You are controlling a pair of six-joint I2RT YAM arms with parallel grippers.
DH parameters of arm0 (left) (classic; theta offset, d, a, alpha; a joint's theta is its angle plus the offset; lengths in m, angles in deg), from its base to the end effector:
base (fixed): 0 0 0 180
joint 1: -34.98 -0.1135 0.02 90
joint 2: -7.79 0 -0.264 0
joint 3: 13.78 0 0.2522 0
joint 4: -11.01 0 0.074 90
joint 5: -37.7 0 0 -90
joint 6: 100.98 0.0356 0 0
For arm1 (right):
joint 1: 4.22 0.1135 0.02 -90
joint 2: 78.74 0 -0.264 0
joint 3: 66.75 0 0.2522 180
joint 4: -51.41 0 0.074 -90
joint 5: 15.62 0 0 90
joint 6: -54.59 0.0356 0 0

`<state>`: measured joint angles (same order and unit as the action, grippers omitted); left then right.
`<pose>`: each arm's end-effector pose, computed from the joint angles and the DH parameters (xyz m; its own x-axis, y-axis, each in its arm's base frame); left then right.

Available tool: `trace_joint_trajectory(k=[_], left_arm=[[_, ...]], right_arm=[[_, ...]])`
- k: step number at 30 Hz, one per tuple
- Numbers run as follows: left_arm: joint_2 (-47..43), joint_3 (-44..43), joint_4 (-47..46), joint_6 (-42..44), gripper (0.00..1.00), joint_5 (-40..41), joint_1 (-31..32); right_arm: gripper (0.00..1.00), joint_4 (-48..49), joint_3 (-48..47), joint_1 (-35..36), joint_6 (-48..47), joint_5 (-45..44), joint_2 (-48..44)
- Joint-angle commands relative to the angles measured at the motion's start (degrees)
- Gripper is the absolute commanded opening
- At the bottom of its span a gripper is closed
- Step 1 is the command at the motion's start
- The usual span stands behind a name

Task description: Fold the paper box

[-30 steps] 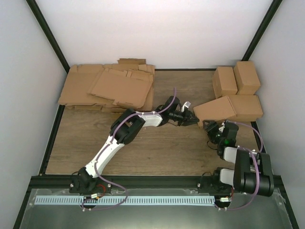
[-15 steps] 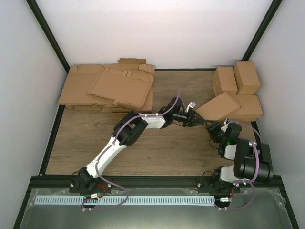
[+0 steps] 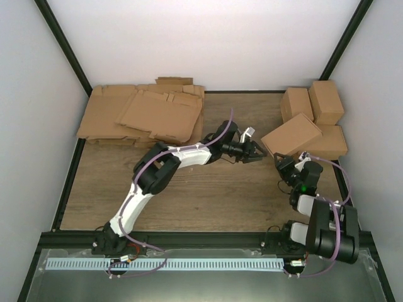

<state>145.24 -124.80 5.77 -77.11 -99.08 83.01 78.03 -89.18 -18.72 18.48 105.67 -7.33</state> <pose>0.3365 -0.4129 0.1442 -0.9789 0.1519 -0.1364 0.1689 0.2267 -0.9592 0.1963 -0.0317 0.1337 -0.4199 0.8217 -0.3854 0.1496 0.4815 0.8636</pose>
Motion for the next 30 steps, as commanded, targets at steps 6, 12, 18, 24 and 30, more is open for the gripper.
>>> trace_joint_trajectory(k=[6, 12, 18, 24, 30], left_arm=[[-18.0, 15.5, 2.1, 9.4, 0.44, 4.3, -0.5], [-26.7, 21.6, 7.6, 14.7, 0.44, 7.4, -0.7], [-34.0, 26.1, 11.8, 18.2, 0.44, 9.5, -1.7], [-39.3, 29.3, 15.1, 21.0, 0.44, 11.0, -2.4], [-41.6, 32.0, 15.5, 21.5, 0.44, 11.0, -3.1]], right_arm=[[0.29, -5.3, -2.0, -0.7, 1.4, -5.3, -11.0], [0.28, -5.8, -3.8, -7.3, 4.2, 2.0, -10.1], [0.29, -7.7, -5.4, -14.4, 3.7, 5.0, -11.7], [0.28, -4.4, -7.7, -18.7, 8.0, 7.9, -7.7], [0.29, -0.8, -9.9, -19.5, 14.1, 8.0, -2.7]])
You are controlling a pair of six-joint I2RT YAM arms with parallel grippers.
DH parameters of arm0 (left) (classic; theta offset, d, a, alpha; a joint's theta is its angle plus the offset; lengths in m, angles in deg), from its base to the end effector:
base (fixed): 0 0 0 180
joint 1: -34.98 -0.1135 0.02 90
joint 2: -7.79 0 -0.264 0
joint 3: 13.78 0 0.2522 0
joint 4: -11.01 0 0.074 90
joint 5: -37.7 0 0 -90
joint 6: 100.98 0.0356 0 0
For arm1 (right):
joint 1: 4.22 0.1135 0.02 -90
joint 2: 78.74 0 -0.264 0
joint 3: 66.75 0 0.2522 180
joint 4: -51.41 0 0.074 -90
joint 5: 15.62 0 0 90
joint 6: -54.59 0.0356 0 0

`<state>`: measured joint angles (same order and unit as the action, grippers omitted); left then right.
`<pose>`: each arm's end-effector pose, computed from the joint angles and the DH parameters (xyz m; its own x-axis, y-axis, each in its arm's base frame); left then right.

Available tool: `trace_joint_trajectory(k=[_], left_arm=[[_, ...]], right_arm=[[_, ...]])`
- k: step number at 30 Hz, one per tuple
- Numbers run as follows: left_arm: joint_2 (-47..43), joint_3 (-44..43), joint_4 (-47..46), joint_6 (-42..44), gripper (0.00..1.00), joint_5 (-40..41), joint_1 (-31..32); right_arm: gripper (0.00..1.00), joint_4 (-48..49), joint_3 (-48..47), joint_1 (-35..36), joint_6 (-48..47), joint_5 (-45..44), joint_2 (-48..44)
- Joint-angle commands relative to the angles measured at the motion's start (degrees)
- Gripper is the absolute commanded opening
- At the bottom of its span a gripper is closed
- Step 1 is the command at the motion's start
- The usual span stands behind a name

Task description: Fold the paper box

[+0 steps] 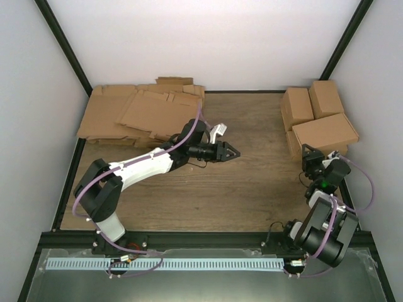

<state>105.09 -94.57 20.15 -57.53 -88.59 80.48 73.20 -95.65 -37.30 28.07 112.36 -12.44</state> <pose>0.2569 -0.2915 0.2592 -0.8975 0.0785 -0.4340 0.4323 0.3510 -0.8306 0.1900 -0.0976 0.1746 -0.1601 0.9460 -0.2819 0.1721 0.3079 0.9357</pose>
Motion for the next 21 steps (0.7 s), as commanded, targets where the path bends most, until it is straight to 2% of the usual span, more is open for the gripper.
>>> trace_joint_trajectory(k=[1, 10, 21], left_arm=[[-1.7, 2.0, 1.1, 1.9, 0.44, 0.5, -0.6], [-1.8, 3.4, 0.1, 1.5, 0.44, 0.6, -0.8], [0.0, 1.7, -0.1, 1.1, 0.44, -0.3, -0.9]], right_arm=[[0.29, 4.3, -3.8, -1.1, 5.1, 1.2, 3.4], [0.29, 11.9, -6.1, -2.5, 12.8, 1.6, 12.4], [0.31, 9.2, -12.8, -2.3, 13.9, -0.6, 17.9]])
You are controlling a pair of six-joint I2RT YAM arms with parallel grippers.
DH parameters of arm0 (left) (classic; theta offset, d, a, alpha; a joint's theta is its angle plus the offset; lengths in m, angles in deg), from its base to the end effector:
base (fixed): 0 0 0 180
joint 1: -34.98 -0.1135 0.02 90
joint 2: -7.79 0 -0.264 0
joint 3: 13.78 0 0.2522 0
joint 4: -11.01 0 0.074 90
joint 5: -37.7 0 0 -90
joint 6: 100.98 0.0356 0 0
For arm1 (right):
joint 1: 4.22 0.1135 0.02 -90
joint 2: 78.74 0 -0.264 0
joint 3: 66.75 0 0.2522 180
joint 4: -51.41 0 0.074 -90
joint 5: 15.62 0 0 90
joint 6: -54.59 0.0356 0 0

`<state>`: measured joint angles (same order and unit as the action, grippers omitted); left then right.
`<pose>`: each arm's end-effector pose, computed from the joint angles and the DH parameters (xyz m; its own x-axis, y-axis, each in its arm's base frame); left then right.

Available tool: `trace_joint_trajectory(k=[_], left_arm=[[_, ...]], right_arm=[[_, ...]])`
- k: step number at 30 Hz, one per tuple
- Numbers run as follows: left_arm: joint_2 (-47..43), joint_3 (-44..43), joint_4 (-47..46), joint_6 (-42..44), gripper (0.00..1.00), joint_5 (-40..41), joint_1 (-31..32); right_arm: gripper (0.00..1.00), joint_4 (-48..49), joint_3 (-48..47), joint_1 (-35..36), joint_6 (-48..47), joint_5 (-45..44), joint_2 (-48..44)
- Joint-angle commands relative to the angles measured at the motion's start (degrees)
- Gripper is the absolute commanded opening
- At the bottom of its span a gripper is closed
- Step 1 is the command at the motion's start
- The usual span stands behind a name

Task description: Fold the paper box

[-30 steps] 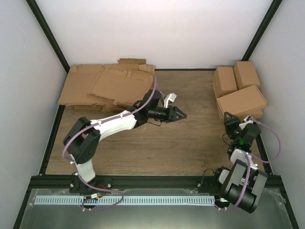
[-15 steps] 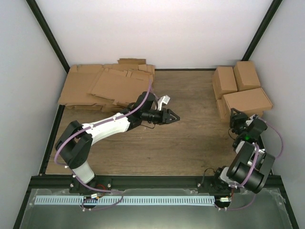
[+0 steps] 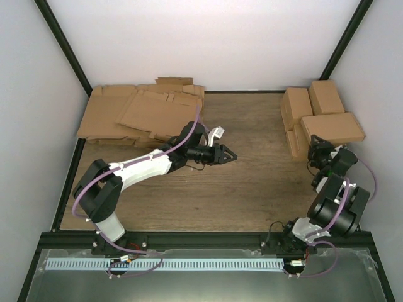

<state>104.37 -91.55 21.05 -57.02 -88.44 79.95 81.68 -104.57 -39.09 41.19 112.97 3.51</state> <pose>0.2533 -0.2827 0.2449 -0.9109 0.0882 -0.4032 0.4041 0.3887 -0.8280 0.2287 -0.1323 0.1736 -0.0945 0.9926 -0.0763 0.1838 0.0927 0.9786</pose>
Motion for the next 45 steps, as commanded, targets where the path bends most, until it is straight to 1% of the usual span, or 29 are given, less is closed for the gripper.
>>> trace_joint_trajectory(k=[1, 9, 10, 11, 12, 14, 15, 16, 24, 27, 29, 35, 40, 43, 45], left_arm=[[0.8, -1.4, -1.0, 0.6, 0.44, -0.4, -0.4], [1.5, -2.1, -0.6, 0.3, 0.44, -0.7, -0.4], [1.4, -2.1, -0.5, 0.3, 0.44, -0.6, -0.4], [1.4, -2.1, -0.4, 0.4, 0.44, -0.4, -0.5], [1.3, -2.2, -0.2, 0.5, 0.44, -0.2, -0.4], [1.3, -2.3, 0.1, 0.5, 0.44, 0.0, -0.5], [1.4, -2.5, 0.3, 0.5, 0.44, -0.1, -0.4], [1.5, -2.6, 0.3, 0.5, 0.44, -0.1, -0.5], [1.5, -2.7, 0.2, 0.3, 0.45, -0.3, -0.4], [1.3, -2.1, 0.0, 0.2, 0.45, -0.4, -0.5], [0.9, -1.7, -0.1, 0.4, 0.45, -0.4, -0.4], [0.1, -0.6, -0.1, 0.6, 0.45, -0.5, -0.4], [-0.5, 0.6, -0.9, 0.6, 0.45, -0.2, -0.5], [-0.6, 1.1, -1.2, 0.4, 0.45, -0.3, -0.4], [-1.0, 1.4, -1.3, 0.6, 0.45, -0.2, -0.5]], right_arm=[[0.31, 1.0, -4.4, -0.3, 1.1, -1.1, 2.8], [0.33, 2.0, -5.8, 1.7, 3.5, -3.7, 6.2], [0.34, 2.0, -6.3, 2.0, 3.6, -3.5, 6.9], [0.37, 2.1, -6.8, 2.5, 3.8, -3.3, 7.5], [0.46, 1.9, -7.2, 2.8, 3.8, -3.1, 7.7], [0.71, 0.7, -7.1, 3.1, 3.5, -3.6, 6.9], [0.78, -0.9, -6.9, 3.1, 3.0, -4.2, 6.0], [0.82, -2.8, -6.9, 3.1, 2.3, -4.9, 4.7], [0.99, -25.2, -8.1, 3.1, -5.1, -9.5, -4.8], [1.00, -31.5, -8.4, 3.1, -7.1, -11.3, -7.5], [1.00, -33.7, -8.3, 3.1, -8.2, -11.7, -8.6], [1.00, -43.3, -10.7, 2.4, -14.5, -12.6, -9.0], [0.99, -46.6, -13.1, 0.9, -21.8, -14.9, -9.7], [0.94, -48.8, -15.5, 0.0, -25.3, -16.1, -10.0], [0.89, -50.4, -16.3, -0.1, -27.1, -17.3, -11.0]])
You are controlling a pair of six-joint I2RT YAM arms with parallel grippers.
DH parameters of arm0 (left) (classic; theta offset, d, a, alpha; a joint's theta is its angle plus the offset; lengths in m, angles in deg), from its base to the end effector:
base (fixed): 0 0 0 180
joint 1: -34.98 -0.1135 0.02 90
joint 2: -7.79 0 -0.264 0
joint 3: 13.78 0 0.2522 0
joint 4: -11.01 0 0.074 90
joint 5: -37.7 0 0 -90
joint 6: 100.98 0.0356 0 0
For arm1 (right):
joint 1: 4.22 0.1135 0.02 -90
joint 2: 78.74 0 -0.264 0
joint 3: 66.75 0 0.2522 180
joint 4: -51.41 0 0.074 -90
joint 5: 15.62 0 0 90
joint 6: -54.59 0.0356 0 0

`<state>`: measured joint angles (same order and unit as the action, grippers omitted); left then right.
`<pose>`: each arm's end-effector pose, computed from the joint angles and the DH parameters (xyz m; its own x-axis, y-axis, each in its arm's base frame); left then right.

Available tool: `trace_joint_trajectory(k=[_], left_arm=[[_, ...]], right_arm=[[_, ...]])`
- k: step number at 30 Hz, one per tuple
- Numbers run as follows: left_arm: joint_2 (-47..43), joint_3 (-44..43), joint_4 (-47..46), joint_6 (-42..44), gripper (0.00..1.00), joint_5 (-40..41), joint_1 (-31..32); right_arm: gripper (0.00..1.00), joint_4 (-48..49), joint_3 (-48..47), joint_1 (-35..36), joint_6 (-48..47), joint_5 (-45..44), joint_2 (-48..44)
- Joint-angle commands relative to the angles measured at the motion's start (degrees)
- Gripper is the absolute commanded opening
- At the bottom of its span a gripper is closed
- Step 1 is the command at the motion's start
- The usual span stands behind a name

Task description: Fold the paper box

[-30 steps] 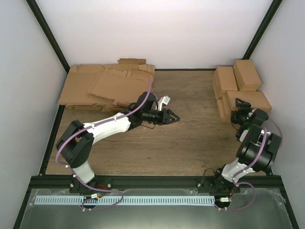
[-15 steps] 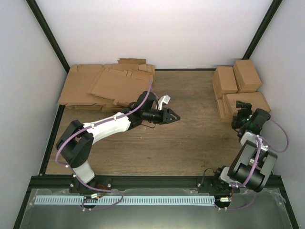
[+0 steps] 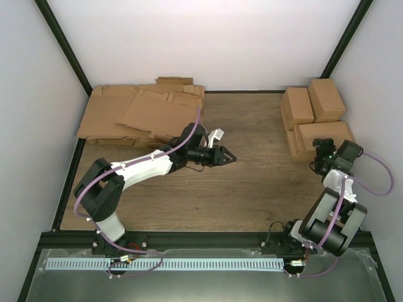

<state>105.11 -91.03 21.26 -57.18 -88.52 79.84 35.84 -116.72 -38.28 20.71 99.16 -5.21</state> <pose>0.2539 -0.2824 0.2369 -0.9194 0.0934 -0.3822 0.3858 0.4038 -0.8295 0.2228 -0.1326 0.1988 -0.0929 0.9727 -0.2128 0.5674 0.2274 0.7915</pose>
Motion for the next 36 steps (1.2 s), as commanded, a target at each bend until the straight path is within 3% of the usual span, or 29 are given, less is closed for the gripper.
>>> trace_joint_trajectory(k=[1, 3, 4, 6, 7, 22, 36], left_arm=[[-2.1, 1.0, -1.5, 0.9, 0.45, 0.0, -0.3], [-2.4, 1.1, -1.2, 1.3, 0.45, 0.4, -0.3], [-2.5, 1.0, -1.1, 1.4, 0.45, 0.5, -0.4], [-2.4, 1.0, -1.1, 1.6, 0.45, 0.3, -0.4], [-2.2, 0.9, -1.0, 1.7, 0.45, 0.1, -0.3], [-0.8, 0.3, -0.6, 2.7, 0.45, -0.3, -0.3], [1.7, -3.0, 1.2, 3.5, 0.45, -0.9, -0.4]], right_arm=[[0.86, -5.1, -3.7, -0.9, -6.9, -4.3, -3.2], [0.70, -5.6, -2.3, -0.9, -6.4, -6.2, -5.5], [0.57, -5.8, -1.6, -0.9, -5.9, -7.4, -6.7], [0.14, -6.9, -0.8, -0.9, -3.9, -10.5, -7.5], [0.03, -7.5, -1.0, -0.9, -3.2, -11.3, -6.9], [0.01, -13.6, -11.3, -0.8, 2.1, -11.4, 9.7], [0.08, -12.3, -12.7, -0.7, 0.5, -8.5, 12.6]])
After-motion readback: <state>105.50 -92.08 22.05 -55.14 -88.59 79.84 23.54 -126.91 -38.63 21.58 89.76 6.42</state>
